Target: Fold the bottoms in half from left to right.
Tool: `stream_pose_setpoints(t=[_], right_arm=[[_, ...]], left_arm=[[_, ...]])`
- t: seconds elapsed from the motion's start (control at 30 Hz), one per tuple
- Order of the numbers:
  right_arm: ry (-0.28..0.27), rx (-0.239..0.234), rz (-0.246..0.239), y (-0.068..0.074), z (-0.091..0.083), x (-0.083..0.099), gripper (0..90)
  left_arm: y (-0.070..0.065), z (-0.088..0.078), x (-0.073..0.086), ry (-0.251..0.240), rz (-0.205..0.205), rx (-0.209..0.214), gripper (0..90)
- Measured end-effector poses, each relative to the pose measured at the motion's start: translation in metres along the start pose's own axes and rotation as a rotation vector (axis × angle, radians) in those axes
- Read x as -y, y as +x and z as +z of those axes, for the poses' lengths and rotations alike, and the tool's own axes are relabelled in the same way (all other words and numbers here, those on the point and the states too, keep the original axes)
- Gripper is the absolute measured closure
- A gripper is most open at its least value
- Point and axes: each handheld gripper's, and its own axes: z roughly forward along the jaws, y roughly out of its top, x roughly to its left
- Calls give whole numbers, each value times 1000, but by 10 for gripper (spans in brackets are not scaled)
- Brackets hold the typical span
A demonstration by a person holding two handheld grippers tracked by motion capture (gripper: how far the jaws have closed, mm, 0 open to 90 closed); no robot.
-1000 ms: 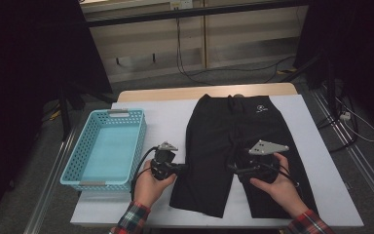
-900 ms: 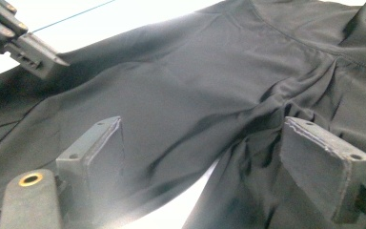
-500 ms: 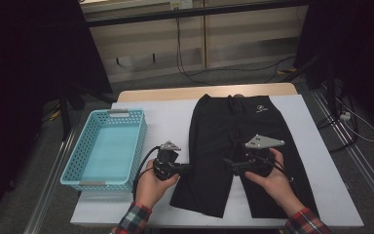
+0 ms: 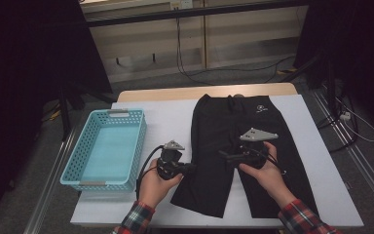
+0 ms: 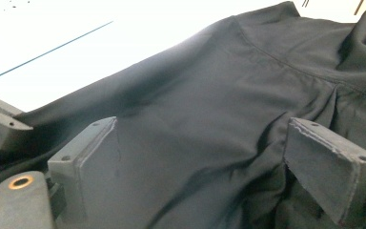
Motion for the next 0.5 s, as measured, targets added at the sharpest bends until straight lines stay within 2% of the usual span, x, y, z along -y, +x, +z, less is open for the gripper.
stream_pose_setpoints(t=[0.5], right_arm=[[-8,0,2,0,14,-5,123]], left_arm=[[-4,4,-2,-4,-6,26,896]])
